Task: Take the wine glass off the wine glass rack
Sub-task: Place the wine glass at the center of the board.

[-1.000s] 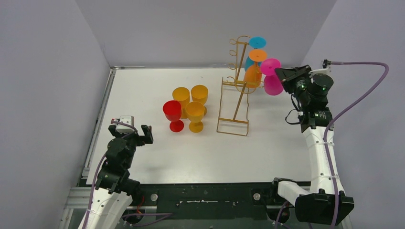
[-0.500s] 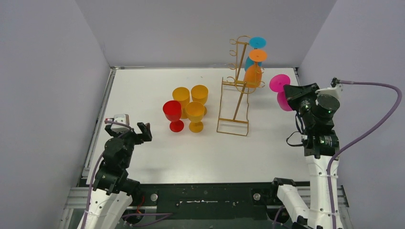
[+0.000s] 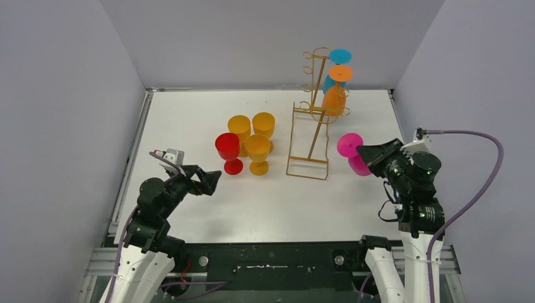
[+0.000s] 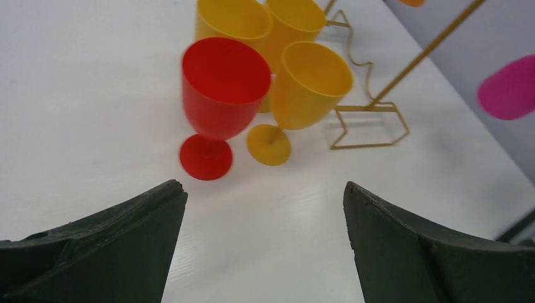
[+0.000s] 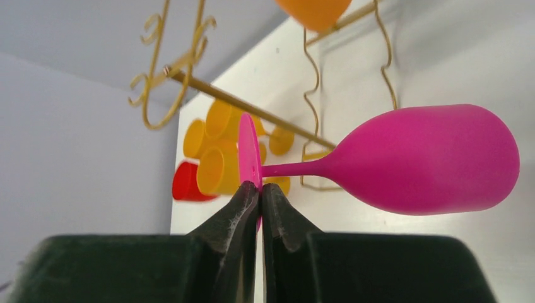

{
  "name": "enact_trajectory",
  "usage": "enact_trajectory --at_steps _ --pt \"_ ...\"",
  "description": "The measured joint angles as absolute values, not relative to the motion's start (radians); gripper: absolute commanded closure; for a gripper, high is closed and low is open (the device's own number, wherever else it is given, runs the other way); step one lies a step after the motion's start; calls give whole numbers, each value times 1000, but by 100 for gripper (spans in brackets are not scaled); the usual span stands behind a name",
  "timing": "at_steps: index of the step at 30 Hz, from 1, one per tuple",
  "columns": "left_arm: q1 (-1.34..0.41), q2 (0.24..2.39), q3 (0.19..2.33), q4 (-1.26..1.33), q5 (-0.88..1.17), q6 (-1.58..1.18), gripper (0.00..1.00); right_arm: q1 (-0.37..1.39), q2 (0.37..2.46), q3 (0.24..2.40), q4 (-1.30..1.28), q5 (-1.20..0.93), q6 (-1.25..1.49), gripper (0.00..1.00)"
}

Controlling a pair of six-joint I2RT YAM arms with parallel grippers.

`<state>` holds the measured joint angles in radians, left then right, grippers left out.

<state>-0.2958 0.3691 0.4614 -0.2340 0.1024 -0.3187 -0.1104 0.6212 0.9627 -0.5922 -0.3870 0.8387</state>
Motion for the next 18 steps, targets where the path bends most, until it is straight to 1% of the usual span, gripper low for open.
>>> enact_trajectory --at_steps 5,8,12,15,18 --pt "-300 456 476 -156 376 -457 10 -110 612 892 -669 -595 788 100" --pt "-310 499 477 -91 506 -546 14 -110 597 885 -722 -694 741 100" --pt "-358 527 404 145 636 -714 17 -110 562 885 -776 -790 660 100" --pt "-470 591 354 257 651 -789 18 -110 540 885 -782 -878 624 100" --pt "-674 696 363 291 580 -791 18 -107 541 875 -773 -945 605 100"
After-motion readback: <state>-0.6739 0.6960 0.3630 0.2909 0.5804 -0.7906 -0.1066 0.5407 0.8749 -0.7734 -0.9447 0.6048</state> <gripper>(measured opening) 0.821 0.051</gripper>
